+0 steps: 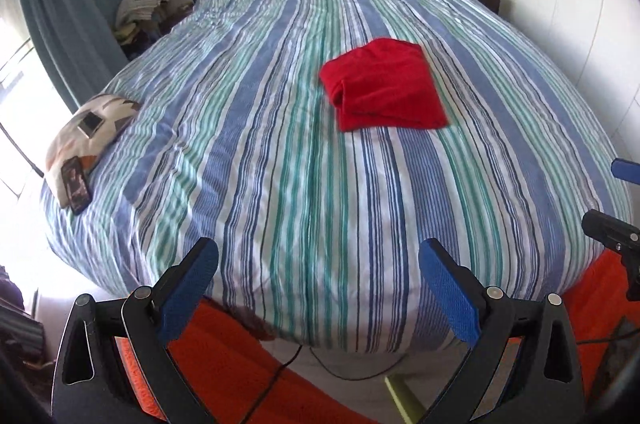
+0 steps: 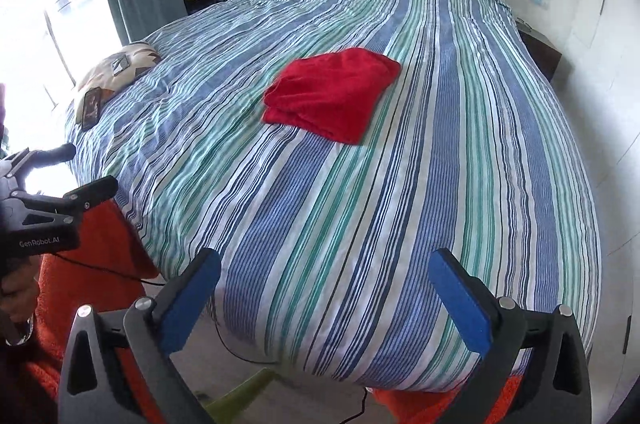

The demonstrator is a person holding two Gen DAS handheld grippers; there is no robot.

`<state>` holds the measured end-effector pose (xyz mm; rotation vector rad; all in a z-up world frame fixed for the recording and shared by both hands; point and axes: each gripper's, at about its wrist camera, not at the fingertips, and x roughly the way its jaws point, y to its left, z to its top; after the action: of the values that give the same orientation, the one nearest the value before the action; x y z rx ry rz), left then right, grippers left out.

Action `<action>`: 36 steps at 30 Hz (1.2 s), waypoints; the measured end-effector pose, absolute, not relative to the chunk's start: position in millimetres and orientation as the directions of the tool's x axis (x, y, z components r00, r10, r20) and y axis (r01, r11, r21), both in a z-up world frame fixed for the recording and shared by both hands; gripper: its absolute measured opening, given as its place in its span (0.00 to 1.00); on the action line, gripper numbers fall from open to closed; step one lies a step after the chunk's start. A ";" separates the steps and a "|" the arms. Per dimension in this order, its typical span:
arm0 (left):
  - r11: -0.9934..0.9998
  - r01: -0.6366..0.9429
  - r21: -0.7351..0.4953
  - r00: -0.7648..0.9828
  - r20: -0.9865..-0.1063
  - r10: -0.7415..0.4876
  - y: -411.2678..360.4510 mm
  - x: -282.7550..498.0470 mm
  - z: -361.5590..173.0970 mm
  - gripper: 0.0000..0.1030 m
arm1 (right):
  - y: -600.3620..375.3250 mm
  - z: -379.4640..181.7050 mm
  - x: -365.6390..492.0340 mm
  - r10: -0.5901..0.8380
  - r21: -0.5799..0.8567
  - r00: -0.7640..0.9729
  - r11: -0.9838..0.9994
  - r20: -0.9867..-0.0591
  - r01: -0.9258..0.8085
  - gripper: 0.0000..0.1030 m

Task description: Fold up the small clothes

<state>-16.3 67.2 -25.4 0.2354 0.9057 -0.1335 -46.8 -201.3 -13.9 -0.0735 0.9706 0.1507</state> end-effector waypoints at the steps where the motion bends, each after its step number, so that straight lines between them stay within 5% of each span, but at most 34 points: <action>1: 0.962 0.223 0.155 0.612 -0.791 -0.014 67.1 -18.4 -22.7 0.98 | -203.0 -13.8 -50.9 0.090 0.003 0.552 0.988 -0.829 -0.157 0.99; 21: 0.963 0.220 0.158 0.611 -0.792 -0.010 63.4 -52.6 -4.1 0.98 | -205.2 15.5 -96.2 0.050 -0.022 0.575 0.993 -0.817 -0.118 1.00; 30: 0.958 0.171 0.229 0.691 -0.721 0.049 67.3 -55.7 24.3 1.00 | -204.5 35.5 -108.3 0.029 -0.039 0.621 0.995 -0.783 -0.095 0.99; 36: 0.972 0.161 0.170 0.664 -0.747 0.021 72.3 -47.6 26.7 1.00 | -205.3 48.1 -110.7 0.030 -0.039 0.639 0.995 -0.768 -0.094 0.99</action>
<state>-47.6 72.3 26.7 0.2299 0.8426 -0.0801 -110.7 -205.3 48.1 -0.0772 0.8744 0.0707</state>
